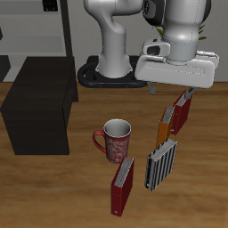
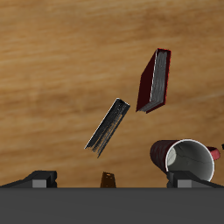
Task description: Place the striped book in the top region of the shelf
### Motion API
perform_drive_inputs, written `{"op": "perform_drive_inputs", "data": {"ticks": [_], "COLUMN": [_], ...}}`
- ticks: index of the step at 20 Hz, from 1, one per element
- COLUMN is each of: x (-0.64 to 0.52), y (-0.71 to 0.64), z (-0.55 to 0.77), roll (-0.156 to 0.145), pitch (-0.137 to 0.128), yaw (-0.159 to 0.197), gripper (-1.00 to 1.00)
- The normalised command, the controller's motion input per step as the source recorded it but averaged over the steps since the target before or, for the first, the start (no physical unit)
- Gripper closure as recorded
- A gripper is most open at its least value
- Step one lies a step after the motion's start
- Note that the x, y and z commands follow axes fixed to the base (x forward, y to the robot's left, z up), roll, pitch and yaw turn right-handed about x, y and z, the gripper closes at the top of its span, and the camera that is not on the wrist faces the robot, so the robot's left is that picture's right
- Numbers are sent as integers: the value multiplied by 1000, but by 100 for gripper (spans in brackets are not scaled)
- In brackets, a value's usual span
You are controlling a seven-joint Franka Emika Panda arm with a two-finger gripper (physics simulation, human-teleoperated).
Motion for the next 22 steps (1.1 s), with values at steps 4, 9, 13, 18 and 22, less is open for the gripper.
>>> {"op": "perform_drive_inputs", "data": {"ticks": [4, 9, 13, 18, 22], "x": [245, 216, 143, 147, 42], "y": [73, 26, -49, -31, 31], "z": [-224, -299, -231, -394, -253], "roll": [3, 16, 0, 10, 17], "pitch": [-11, -10, -7, 8, 4], "yaw": [-35, -6, -17, -28, -16], "gripper": [-100, -100, -100, -100, -100]}}
